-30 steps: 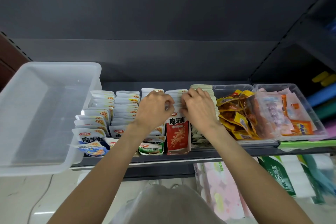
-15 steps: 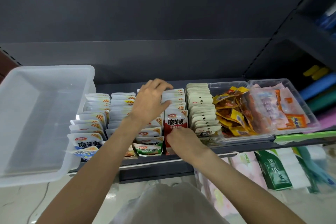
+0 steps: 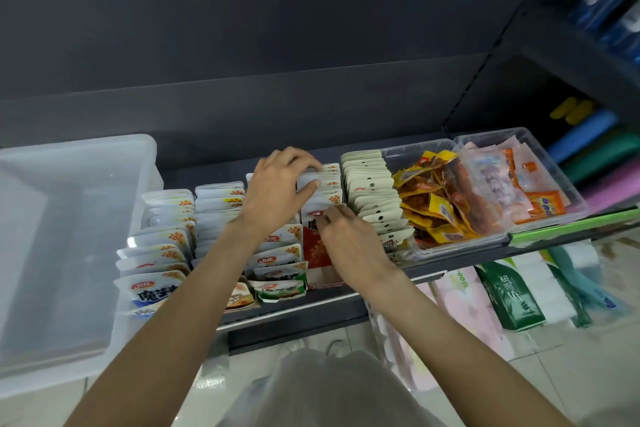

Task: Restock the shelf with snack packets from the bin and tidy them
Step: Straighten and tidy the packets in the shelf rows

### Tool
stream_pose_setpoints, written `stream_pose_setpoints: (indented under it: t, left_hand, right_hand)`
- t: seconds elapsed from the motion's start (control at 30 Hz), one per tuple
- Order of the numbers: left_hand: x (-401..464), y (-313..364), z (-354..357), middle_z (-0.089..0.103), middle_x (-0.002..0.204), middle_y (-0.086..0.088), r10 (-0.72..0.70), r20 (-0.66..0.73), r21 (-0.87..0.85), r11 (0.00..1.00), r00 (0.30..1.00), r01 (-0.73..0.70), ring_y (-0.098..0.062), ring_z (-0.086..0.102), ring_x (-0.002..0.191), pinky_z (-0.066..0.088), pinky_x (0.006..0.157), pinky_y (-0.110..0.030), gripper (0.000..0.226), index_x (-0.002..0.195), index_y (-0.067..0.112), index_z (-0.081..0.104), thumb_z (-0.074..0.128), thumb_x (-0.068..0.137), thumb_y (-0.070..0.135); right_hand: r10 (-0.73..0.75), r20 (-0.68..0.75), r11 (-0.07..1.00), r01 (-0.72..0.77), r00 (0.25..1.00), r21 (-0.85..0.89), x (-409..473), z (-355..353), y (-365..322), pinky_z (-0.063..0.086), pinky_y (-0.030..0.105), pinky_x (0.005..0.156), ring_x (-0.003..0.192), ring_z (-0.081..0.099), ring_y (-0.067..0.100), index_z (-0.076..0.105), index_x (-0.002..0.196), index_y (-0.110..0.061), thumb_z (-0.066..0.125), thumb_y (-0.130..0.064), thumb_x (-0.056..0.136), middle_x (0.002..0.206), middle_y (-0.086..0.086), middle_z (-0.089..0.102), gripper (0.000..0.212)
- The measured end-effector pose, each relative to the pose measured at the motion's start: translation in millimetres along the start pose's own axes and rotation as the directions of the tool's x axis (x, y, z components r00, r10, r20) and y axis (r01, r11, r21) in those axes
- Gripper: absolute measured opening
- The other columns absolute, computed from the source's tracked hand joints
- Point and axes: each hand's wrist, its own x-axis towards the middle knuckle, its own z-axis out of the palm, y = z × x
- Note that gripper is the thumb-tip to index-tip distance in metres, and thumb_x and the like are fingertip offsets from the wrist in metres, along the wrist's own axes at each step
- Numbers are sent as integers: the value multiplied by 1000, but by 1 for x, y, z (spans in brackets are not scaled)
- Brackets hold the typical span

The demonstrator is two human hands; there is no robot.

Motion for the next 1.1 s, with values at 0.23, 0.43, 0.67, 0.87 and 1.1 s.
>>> stream_pose_setpoints:
  t: [0.23, 0.43, 0.67, 0.87, 1.1]
  left_hand:
    - [-16, 3, -6, 68, 95, 6, 99, 68, 131, 986, 993, -107, -21, 58, 90, 37, 79, -35, 24, 98, 25, 72, 75, 75, 29]
    - [-16, 6, -6, 64, 92, 3, 37, 60, 155, 987, 997, -46, -22, 55, 90, 37, 79, -35, 14, 83, 24, 69, 77, 73, 30]
    - [-21, 4, -4, 66, 88, 4, -13, 33, 179, 984, 999, 7, -21, 57, 84, 38, 75, -34, 11, 74, 21, 71, 79, 71, 27]
    - [-23, 4, -2, 66, 87, 6, -23, 23, 172, 985, 999, 18, -17, 58, 82, 41, 77, -33, 9, 70, 23, 70, 78, 73, 26]
    - [-20, 8, -4, 65, 97, 4, -67, 10, 146, 987, 998, 65, -18, 58, 91, 39, 82, -34, 15, 87, 21, 66, 73, 76, 30]
  right_hand:
    - [48, -200, 997, -34, 979, 74, -1, -16, 21, 54, 33, 68, 83, 63, 24, 71, 93, -8, 74, 2, 64, 86, 7, 69, 30]
    - [67, -200, 996, -55, 977, 64, 16, -17, 46, 49, 40, 75, 90, 56, 29, 71, 99, -14, 76, -10, 73, 94, 8, 67, 27]
    - [4, -230, 997, -21, 973, -69, 17, -14, 49, 45, 37, 72, 87, 55, 24, 75, 90, -19, 75, -20, 76, 88, 2, 68, 14]
    - [-3, -265, 999, -11, 964, -48, 10, -11, 51, 48, 39, 74, 90, 57, 26, 73, 97, -12, 76, -24, 76, 96, 4, 70, 24]
    - [33, -312, 999, -21, 949, 42, 12, -13, 52, 48, 38, 75, 94, 59, 27, 71, 103, -10, 77, -15, 72, 98, 5, 70, 32]
